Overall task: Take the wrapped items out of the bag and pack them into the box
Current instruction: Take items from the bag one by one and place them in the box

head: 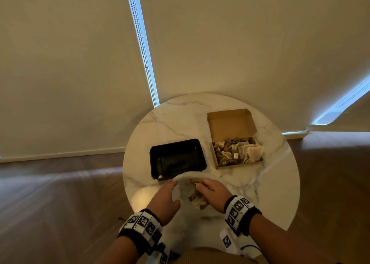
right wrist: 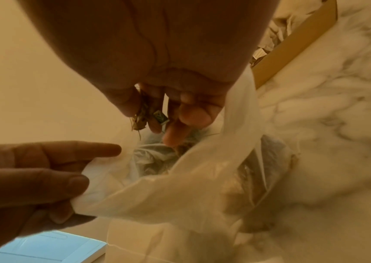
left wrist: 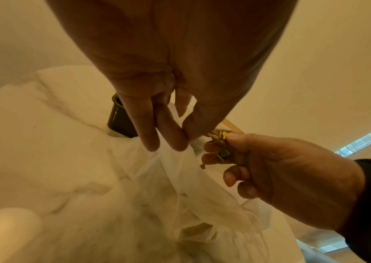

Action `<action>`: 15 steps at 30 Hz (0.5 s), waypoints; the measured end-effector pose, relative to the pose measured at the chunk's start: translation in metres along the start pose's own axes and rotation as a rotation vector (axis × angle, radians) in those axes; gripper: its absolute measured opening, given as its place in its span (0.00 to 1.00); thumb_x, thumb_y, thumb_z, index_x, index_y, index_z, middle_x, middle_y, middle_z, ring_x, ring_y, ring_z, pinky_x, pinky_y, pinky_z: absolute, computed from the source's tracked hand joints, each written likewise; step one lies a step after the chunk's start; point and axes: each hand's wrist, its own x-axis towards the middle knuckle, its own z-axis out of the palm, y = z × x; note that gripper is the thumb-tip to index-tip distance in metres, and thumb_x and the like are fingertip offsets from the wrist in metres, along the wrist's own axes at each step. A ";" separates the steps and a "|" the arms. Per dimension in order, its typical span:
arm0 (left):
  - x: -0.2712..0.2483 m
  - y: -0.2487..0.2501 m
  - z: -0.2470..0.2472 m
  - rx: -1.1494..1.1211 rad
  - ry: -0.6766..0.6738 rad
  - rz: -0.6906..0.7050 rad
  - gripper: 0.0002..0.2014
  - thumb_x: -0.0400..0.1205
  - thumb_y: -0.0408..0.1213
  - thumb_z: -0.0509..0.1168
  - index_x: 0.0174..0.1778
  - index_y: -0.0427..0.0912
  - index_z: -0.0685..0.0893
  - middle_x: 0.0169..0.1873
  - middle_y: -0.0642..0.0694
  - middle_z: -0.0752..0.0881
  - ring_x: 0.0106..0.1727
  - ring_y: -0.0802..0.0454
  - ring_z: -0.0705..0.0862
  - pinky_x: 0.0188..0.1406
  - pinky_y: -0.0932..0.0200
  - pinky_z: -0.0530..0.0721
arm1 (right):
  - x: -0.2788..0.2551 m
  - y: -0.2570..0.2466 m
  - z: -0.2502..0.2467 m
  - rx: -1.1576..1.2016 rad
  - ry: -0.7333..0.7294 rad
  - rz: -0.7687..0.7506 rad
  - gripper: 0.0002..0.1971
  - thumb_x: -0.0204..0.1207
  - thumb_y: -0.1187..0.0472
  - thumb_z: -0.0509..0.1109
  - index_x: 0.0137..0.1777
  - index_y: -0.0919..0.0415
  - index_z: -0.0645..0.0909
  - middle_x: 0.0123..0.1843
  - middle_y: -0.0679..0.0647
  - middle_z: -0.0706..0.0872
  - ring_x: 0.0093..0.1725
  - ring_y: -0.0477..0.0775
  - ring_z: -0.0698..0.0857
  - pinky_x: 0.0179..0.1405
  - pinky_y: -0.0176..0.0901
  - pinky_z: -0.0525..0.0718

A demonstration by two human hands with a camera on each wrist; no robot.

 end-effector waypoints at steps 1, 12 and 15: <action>-0.002 -0.003 -0.001 0.003 0.003 0.001 0.35 0.85 0.37 0.68 0.88 0.46 0.63 0.88 0.48 0.63 0.87 0.51 0.65 0.85 0.59 0.65 | -0.002 0.001 0.000 0.012 0.000 -0.012 0.10 0.87 0.49 0.65 0.47 0.48 0.85 0.44 0.51 0.90 0.43 0.50 0.89 0.48 0.50 0.89; -0.019 0.033 -0.046 -0.101 0.162 0.270 0.21 0.86 0.48 0.68 0.77 0.58 0.79 0.69 0.61 0.81 0.54 0.66 0.82 0.60 0.70 0.80 | -0.033 -0.036 -0.028 0.191 -0.014 -0.193 0.09 0.89 0.56 0.64 0.52 0.49 0.86 0.42 0.54 0.91 0.41 0.52 0.89 0.42 0.43 0.87; -0.018 0.053 -0.055 -0.118 0.127 0.351 0.22 0.86 0.49 0.68 0.78 0.59 0.78 0.68 0.64 0.81 0.53 0.70 0.81 0.60 0.72 0.79 | -0.035 -0.047 -0.032 0.162 -0.060 -0.261 0.09 0.88 0.53 0.64 0.52 0.44 0.87 0.40 0.53 0.89 0.42 0.55 0.88 0.44 0.50 0.88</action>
